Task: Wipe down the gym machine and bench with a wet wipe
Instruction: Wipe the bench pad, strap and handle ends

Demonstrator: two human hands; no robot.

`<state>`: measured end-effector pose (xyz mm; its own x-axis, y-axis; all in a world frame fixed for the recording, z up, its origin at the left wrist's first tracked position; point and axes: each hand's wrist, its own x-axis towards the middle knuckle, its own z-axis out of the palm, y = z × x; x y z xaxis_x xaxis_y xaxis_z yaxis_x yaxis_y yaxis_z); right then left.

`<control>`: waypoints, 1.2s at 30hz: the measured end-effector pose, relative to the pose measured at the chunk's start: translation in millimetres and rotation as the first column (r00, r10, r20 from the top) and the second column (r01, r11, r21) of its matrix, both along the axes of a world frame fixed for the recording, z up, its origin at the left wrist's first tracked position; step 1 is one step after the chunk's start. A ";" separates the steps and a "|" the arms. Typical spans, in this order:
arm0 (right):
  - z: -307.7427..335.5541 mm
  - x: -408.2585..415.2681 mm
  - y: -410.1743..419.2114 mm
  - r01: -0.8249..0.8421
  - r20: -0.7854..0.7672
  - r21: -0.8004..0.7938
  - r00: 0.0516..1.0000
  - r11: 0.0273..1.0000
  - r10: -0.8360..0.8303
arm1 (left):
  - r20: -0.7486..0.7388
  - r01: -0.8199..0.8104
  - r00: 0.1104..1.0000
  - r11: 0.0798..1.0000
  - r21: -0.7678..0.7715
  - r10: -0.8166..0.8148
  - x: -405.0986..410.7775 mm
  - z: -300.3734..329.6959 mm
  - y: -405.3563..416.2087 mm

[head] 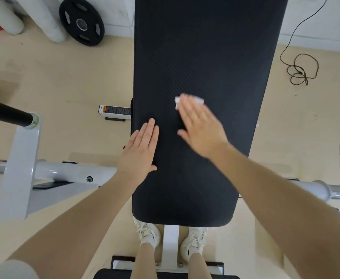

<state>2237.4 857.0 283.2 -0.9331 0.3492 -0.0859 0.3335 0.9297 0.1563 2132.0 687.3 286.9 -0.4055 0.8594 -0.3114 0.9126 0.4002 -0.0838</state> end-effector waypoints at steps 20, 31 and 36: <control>-38.2 70.8 -19.9 -0.084 0.053 -0.094 0.995 0.992 0.090 | -0.032 0.007 0.999 0.998 0.058 -0.005 23.5 -3.7 7.7; -18.2 55.8 29.9 -0.041 -0.015 -0.050 0.999 0.998 0.040 | 0.071 -0.014 0.997 1.000 -0.007 0.014 46.2 -7.5 27.2; -65.1 154.1 -57.6 -0.151 0.101 -0.199 0.980 0.968 0.174 | 0.088 -0.116 0.990 0.992 0.053 0.111 59.4 -5.5 32.1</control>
